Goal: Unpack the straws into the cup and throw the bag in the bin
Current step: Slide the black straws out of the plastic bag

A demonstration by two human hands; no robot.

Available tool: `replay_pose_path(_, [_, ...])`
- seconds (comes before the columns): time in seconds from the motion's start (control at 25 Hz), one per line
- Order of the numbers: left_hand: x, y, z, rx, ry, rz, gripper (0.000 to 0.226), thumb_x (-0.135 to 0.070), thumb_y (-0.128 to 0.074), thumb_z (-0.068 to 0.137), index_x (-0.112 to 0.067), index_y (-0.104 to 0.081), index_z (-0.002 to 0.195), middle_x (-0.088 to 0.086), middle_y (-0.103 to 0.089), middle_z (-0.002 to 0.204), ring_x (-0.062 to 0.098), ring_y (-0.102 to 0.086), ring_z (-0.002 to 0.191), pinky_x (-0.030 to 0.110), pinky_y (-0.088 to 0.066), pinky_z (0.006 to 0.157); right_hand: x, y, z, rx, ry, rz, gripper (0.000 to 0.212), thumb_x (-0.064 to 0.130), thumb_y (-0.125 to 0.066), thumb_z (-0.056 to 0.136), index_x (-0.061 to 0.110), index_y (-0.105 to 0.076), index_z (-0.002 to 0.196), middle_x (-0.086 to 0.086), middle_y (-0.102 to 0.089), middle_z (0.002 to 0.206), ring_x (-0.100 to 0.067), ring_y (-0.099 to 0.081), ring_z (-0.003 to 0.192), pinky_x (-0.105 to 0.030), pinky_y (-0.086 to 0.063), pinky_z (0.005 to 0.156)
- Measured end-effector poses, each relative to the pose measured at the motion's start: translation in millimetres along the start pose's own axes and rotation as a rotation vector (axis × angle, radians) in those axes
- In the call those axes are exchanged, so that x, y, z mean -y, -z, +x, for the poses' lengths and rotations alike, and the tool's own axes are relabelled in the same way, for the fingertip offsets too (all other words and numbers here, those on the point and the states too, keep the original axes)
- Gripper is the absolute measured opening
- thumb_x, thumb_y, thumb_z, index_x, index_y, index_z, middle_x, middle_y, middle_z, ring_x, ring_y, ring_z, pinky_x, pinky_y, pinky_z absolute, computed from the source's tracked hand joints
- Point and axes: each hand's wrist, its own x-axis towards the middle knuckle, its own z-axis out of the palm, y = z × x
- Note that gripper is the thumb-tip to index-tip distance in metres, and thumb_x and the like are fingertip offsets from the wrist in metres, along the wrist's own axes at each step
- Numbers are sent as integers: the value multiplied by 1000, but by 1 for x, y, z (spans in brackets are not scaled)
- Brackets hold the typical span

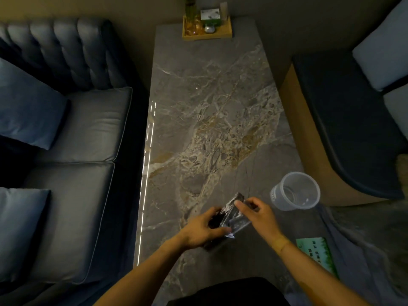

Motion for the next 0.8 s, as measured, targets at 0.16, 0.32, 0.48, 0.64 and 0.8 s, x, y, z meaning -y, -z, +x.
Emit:
replay_pose_path(0.16, [-3,-28,7,-153,68,40,56,-58,-72,71,-32,-51,115,-8,-68,106,8,-66,92,34,-55,85,2,-7,-4,-60,-25,-5,32,36,-77,75,8,-64,83,-10,-73,82,-22,-68,76,-36,-54,69])
replay_pose_path(0.32, [0,-42,11,-203,81,-219,30,-30,-71,84,-26,-59,112,-3,-70,106,13,-68,96,32,-55,88,-11,-9,-6,36,-144,241,37,35,-82,67,18,-68,97,-4,-75,96,-13,-71,88,-25,-56,74])
replay_pose_path(0.48, [2,-52,9,-152,93,-412,30,-25,-68,88,-24,-58,117,-1,-69,108,10,-70,93,16,-54,71,-36,-10,-18,163,-236,363,54,40,-81,63,17,-69,110,-5,-76,108,-19,-71,101,-31,-56,83])
replay_pose_path(0.64, [9,-55,6,-244,100,-105,48,-35,-75,79,-22,-54,120,2,-62,114,17,-64,96,34,-57,84,-47,-8,-24,177,-257,380,43,33,-77,72,16,-69,111,-5,-76,108,-20,-71,102,-33,-56,86])
replay_pose_path(0.8, [23,-36,-8,-383,-186,528,96,-38,-74,73,-42,-15,148,-4,-34,140,14,-53,114,32,-57,78,-50,-1,-23,213,-257,254,21,26,-71,83,24,-70,104,8,-77,99,-7,-71,94,-15,-54,74])
